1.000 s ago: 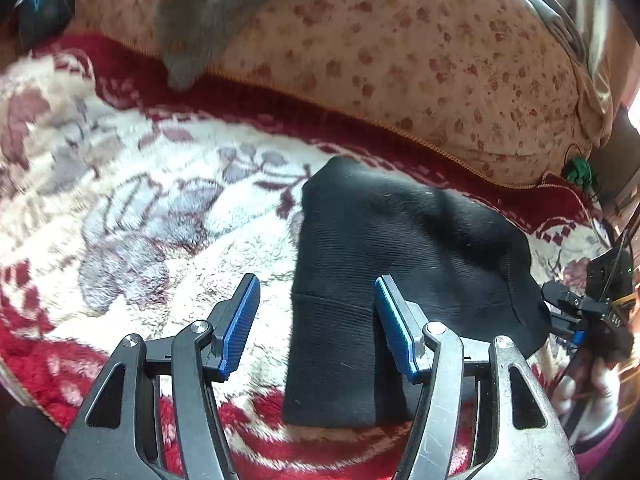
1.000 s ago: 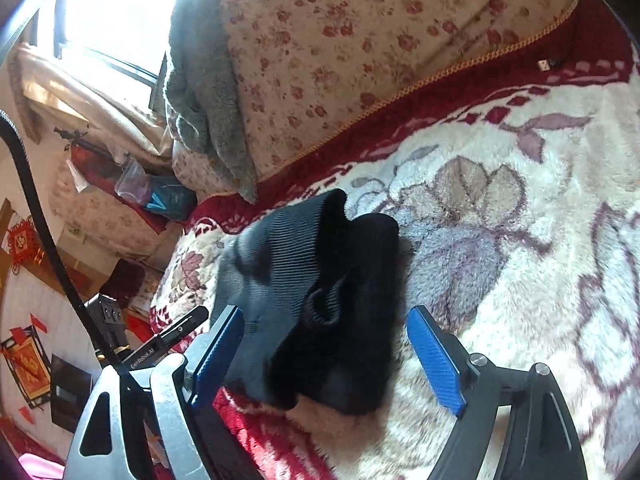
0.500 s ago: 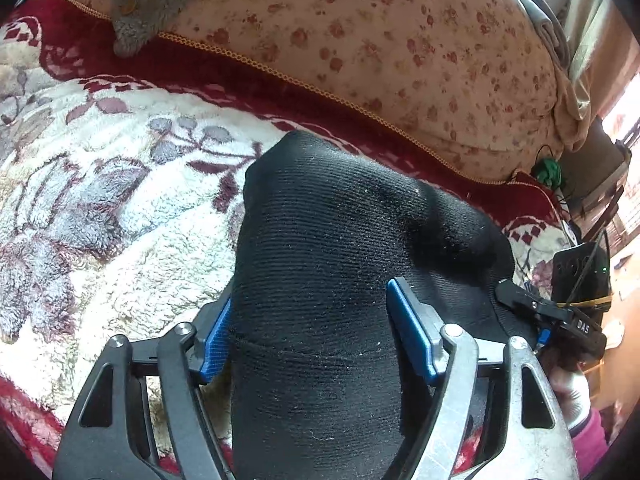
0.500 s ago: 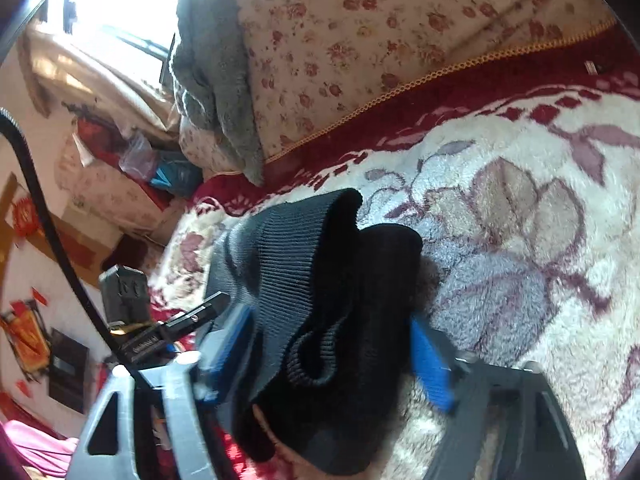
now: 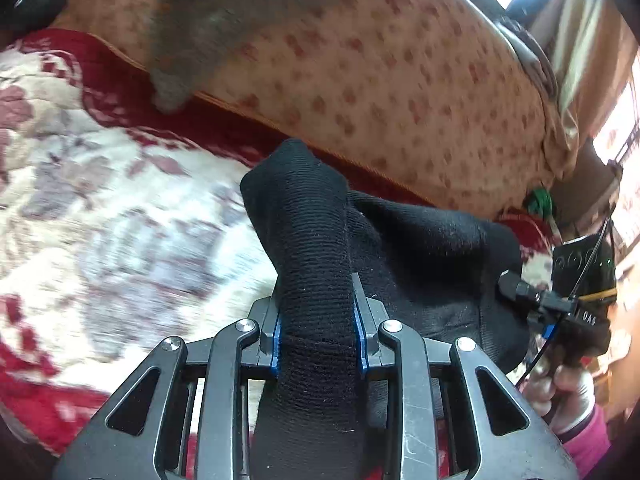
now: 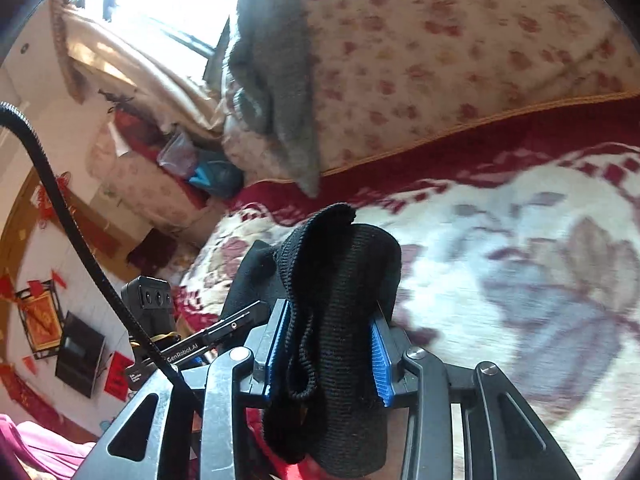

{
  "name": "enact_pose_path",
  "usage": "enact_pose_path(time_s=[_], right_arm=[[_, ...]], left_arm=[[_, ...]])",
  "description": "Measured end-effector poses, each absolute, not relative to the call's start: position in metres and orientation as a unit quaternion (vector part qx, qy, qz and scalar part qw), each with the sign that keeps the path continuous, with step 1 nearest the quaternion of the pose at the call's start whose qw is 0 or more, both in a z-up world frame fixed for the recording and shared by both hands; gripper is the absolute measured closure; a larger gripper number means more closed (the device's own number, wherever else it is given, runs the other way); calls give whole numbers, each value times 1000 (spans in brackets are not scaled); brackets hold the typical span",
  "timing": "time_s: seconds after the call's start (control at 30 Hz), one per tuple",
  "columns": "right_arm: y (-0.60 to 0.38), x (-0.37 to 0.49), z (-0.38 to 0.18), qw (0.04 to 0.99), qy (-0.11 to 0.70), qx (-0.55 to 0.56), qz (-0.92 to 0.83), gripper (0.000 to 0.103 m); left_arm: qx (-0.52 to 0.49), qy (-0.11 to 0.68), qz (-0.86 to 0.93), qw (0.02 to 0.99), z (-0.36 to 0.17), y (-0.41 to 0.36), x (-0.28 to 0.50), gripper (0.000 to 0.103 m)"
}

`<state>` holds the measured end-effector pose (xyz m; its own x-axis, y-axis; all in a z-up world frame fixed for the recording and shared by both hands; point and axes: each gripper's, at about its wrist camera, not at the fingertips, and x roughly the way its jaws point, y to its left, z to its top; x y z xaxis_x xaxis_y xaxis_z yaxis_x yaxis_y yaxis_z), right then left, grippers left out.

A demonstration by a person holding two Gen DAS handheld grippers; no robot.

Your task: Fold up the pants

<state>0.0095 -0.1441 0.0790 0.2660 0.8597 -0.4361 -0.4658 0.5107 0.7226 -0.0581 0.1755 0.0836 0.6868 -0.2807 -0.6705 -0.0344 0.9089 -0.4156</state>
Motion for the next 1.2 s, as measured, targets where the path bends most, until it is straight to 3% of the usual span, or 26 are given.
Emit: enact_pose_path(time_s=[0.27,0.7,0.8,0.87,0.93,1.2], right_arm=[[-47,19,81,719,433,233,491,67],[36,36,33,708,491,190,470,67],[42,37,31,723,493,158,457,61],[44,40,29,730,502,147,440,49],[42,42,28,727,510,157,432,47],[21,28,67,758,479,150,416,47]], left_arm=[[-203,383,17,901,101,251,-90,78],[-236,406,88,878,55,303,-105,77],[-238,406,104,876,48,304,-105,66],[-236,403,116,877,46,305,-105,51],[-222,402,132,878,46,305,-106,42],[-189,400,167,881,64,298,-117,41]])
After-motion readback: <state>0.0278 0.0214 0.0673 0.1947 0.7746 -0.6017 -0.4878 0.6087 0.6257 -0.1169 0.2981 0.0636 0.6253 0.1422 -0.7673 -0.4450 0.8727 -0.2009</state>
